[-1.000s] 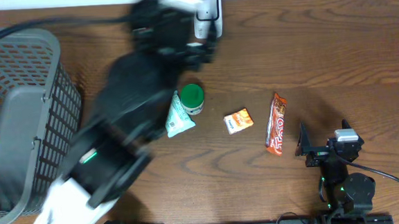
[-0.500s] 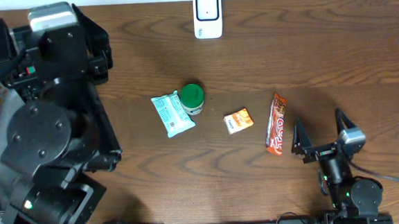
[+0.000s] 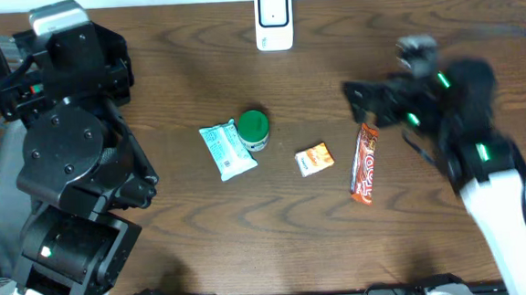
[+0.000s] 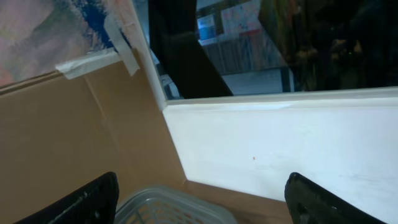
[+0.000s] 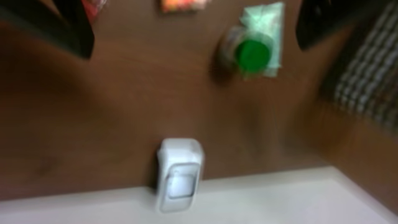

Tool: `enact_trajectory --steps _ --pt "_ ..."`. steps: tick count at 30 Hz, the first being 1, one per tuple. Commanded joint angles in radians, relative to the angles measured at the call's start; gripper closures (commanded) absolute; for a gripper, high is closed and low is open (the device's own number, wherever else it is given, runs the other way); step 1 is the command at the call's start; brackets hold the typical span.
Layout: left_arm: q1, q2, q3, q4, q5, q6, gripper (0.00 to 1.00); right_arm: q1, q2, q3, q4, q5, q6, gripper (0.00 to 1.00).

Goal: Scan the item barcode
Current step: 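Move the right gripper over the green-lidded container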

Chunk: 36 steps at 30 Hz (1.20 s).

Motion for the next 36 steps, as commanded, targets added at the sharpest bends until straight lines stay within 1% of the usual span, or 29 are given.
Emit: enact_trajectory --steps 1,4,6,8,9,10,11,12,13,14,15,16,17,19,20,22,24,28,31,36 --pt "0.023 -0.016 -0.003 0.001 0.011 -0.013 0.14 0.118 0.213 0.254 -0.093 -0.115 0.017 0.01" --pt "0.043 -0.03 -0.004 -0.012 0.013 -0.017 0.14 0.179 0.366 0.401 -0.107 -0.336 0.016 0.01" --pt "0.056 -0.042 -0.005 -0.024 0.014 -0.053 0.14 0.205 0.429 0.431 -0.079 -0.394 0.024 0.01" --pt "0.068 -0.056 -0.005 -0.04 0.021 -0.086 0.14 0.228 0.479 0.431 0.078 -0.468 0.158 0.01" --pt "0.073 -0.063 -0.005 -0.049 0.035 -0.089 0.14 0.236 0.497 0.431 0.146 -0.467 0.226 0.13" --pt "0.08 -0.073 -0.005 -0.064 0.058 -0.094 0.15 0.244 0.514 0.431 0.193 -0.443 0.344 0.18" --pt "0.087 -0.081 -0.005 -0.079 0.077 -0.104 0.14 0.25 0.527 0.432 0.208 -0.398 0.473 0.16" --pt "0.094 -0.089 -0.005 -0.096 0.098 -0.12 0.14 0.26 0.539 0.432 0.183 -0.306 0.663 0.13" --pt "0.1 -0.095 -0.005 -0.108 0.114 -0.133 0.14 0.268 0.545 0.432 0.134 -0.224 0.795 0.1" --pt "0.108 -0.102 -0.005 -0.126 0.14 -0.148 0.14 0.28 0.547 0.432 0.034 -0.095 0.969 0.12" --pt "0.114 -0.107 -0.005 -0.135 0.155 -0.158 0.14 0.289 0.547 0.433 -0.035 0.008 1.063 0.15" --pt "0.121 -0.111 -0.006 -0.143 0.169 -0.171 0.15 0.301 0.547 0.436 -0.106 0.123 1.139 0.16" --pt "0.127 -0.114 -0.006 -0.151 0.181 -0.175 0.14 0.313 0.547 0.443 -0.164 0.199 1.194 0.15" --pt "0.134 -0.117 -0.007 -0.158 0.19 -0.182 0.15 0.333 0.547 0.452 -0.214 0.249 1.245 0.11" --pt "0.137 -0.117 -0.008 -0.161 0.193 -0.187 0.14 0.347 0.547 0.456 -0.213 0.256 1.247 0.06" --pt "0.14 -0.117 -0.015 -0.164 0.193 -0.189 0.14 0.375 0.549 0.48 -0.218 0.281 1.247 0.01" --pt "0.14 -0.117 -0.023 -0.164 0.2 -0.189 0.14 0.402 0.554 0.506 -0.243 0.326 1.258 0.01" --pt "0.14 -0.117 -0.041 -0.155 0.201 -0.189 0.14 0.465 0.596 0.607 -0.359 0.443 1.269 0.01" --pt "0.14 -0.117 -0.055 -0.147 0.201 -0.189 0.14 0.484 0.66 0.735 -0.488 0.477 1.244 0.01" --pt "0.14 -0.118 -0.071 -0.137 0.201 -0.189 0.14 0.485 0.82 0.96 -0.664 0.465 1.194 0.01"
